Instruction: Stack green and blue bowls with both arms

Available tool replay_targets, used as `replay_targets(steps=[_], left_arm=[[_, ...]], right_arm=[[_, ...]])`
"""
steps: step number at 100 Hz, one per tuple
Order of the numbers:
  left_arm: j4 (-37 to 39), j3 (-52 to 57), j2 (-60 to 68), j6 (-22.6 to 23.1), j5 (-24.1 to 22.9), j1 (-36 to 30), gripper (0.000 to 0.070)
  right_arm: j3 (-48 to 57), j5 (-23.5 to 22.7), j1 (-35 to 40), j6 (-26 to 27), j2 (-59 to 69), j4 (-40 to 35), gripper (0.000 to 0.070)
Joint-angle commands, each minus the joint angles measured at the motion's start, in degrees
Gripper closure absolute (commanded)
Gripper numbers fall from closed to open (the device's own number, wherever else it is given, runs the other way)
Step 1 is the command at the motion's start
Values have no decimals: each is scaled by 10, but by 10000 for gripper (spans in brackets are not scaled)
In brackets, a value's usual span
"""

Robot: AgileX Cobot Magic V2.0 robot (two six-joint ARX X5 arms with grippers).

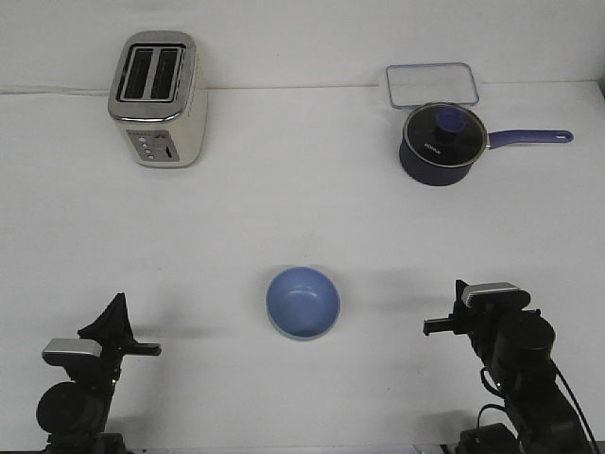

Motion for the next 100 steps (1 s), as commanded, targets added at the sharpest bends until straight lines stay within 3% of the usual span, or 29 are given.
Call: replay_targets(steps=[1, 17, 38, 48, 100], left_arm=[[33, -10, -1, 10, -3, 2, 688], [94, -41, -1, 9, -3, 2, 688], [96, -42, -1, 11, -3, 2, 688], [98, -41, -1, -13, -3, 2, 688], [97, -41, -1, -13, -3, 2, 688]], right_arm=[[8, 2, 1, 8, 2, 6, 700], [8, 2, 1, 8, 2, 6, 700], [8, 2, 1, 8, 2, 6, 700], [8, 2, 1, 8, 2, 6, 700], [8, 2, 1, 8, 2, 6, 700]])
